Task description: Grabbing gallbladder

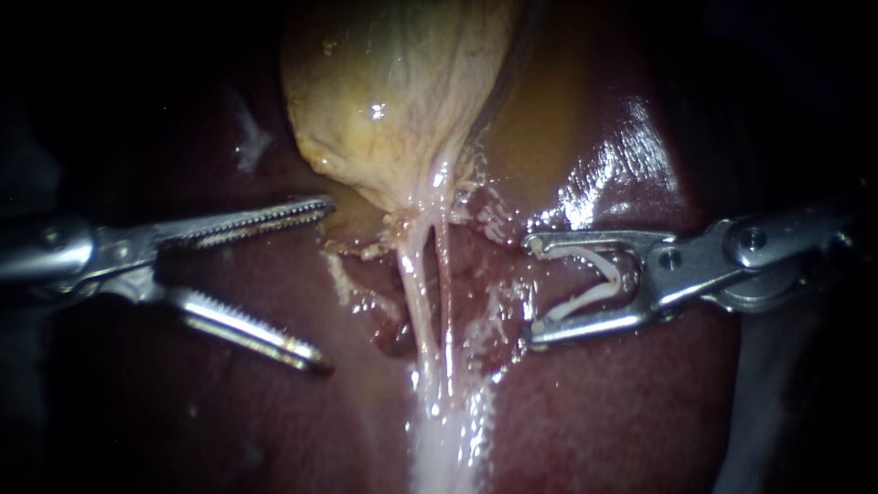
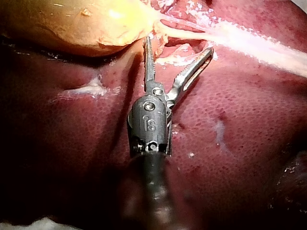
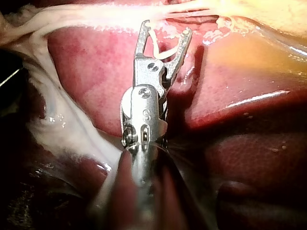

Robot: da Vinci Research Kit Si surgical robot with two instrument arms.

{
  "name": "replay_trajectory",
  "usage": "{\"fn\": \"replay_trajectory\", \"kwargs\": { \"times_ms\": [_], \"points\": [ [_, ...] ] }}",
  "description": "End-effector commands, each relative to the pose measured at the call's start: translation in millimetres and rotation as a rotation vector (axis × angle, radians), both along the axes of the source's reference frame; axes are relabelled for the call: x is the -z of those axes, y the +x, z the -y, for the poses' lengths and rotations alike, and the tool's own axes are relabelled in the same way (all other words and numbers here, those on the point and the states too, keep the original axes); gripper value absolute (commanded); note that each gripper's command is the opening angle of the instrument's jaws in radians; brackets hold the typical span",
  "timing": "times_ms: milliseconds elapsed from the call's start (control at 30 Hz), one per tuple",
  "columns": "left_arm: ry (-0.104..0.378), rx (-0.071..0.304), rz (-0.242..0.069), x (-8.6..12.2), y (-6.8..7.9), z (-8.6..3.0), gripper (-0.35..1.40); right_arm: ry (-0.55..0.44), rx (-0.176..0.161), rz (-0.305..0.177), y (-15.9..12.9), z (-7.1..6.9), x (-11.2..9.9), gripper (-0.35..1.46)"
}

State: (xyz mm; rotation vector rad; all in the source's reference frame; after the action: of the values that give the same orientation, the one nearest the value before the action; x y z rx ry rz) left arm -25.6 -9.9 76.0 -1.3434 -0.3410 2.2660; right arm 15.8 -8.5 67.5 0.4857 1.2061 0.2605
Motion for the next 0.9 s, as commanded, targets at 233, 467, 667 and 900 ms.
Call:
{"fn": "replay_trajectory", "kwargs": {
  "times_ms": [233,467,667,900],
  "points": [
    [0.031,0.017,0.0,-0.4,-0.1,-0.3,0.86,0.0,0.0,0.0,0.0,0.0,0.0,0.5],
    [0.093,0.054,-0.001,-2.0,-0.7,-1.5,0.66,0.0,0.0,0.0,0.0,0.0,0.0,0.5],
    [0.127,0.084,-0.006,-3.4,-1.8,-2.7,0.44,0.0,0.0,0.0,0.0,0.0,0.0,0.5],
    [0.133,0.103,-0.013,-4.8,-2.6,-3.9,0.37,0.0,0.0,0.0,0.1,0.0,0.0,0.5]
  ]
}}
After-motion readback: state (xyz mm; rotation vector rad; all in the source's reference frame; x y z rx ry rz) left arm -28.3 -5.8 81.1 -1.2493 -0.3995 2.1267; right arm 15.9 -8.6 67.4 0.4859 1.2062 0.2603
